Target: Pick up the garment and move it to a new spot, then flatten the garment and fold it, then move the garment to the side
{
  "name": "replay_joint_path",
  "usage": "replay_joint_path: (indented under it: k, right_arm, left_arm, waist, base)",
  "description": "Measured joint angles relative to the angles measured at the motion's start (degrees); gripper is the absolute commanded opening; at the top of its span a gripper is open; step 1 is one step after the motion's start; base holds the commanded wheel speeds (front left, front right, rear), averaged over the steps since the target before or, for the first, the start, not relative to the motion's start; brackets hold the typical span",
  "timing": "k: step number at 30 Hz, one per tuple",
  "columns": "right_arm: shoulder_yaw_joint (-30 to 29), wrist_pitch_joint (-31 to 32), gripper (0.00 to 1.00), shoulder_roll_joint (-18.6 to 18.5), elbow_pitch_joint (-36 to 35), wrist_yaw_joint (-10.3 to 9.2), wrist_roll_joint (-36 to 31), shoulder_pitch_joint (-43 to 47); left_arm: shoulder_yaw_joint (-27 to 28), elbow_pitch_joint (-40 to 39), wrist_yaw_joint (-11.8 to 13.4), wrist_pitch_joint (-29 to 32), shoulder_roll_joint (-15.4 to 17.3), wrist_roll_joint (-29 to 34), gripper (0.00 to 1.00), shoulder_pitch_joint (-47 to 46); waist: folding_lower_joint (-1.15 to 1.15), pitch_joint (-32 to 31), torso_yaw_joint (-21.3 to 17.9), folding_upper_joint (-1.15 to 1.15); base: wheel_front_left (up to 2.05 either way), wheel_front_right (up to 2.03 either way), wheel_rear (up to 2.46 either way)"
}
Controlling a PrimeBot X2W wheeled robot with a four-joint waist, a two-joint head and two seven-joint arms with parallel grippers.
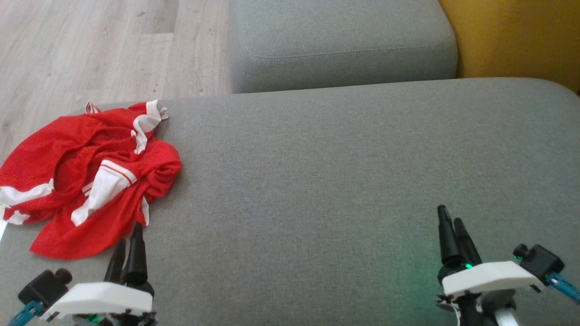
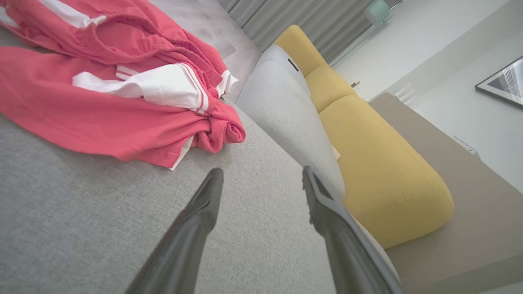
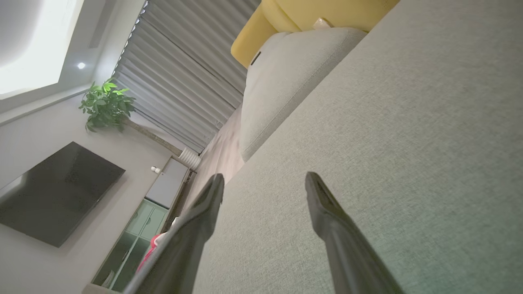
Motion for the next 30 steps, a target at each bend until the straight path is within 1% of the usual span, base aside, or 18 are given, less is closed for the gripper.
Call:
replay_joint_path:
  k: [4,15,26,30]
  right_arm:
    - [2.03,-0.8,1.0,0.0,-0.43,0.01,-2.66,0.01]
    - [1.74,-2.34,1.0,-0.02,-0.45,0.01,-10.16,0.18]
    - [2.36,-4.19,1.0,-0.03,-0.97,0.01,-17.75,1.12]
    - [2.72,-4.83,1.0,-0.03,-1.25,0.01,-20.29,1.11]
  left_arm:
    - [-0.85,-1.33,0.91,-0.81,0.48,3.12,1.0,0.28]
    - [-3.09,-4.02,1.46,-2.42,1.58,9.96,1.0,1.41]
    - [-4.82,-6.76,3.39,-3.98,2.74,18.06,1.0,2.4]
    - [-5.34,-7.16,3.47,-4.87,2.87,20.7,1.0,2.4]
  waist:
    - [0.0,-0.19,0.02,0.0]
    - [0.0,-0.72,0.17,0.0]
    - [0.0,-1.0,0.21,0.0]
    - [0.0,-1.07,0.23,0.0]
  base:
    - [0.0,0.0,0.0]
    - [0.0,0.0,0.0]
    - [0.0,0.0,0.0]
    - [0.0,0.0,0.0]
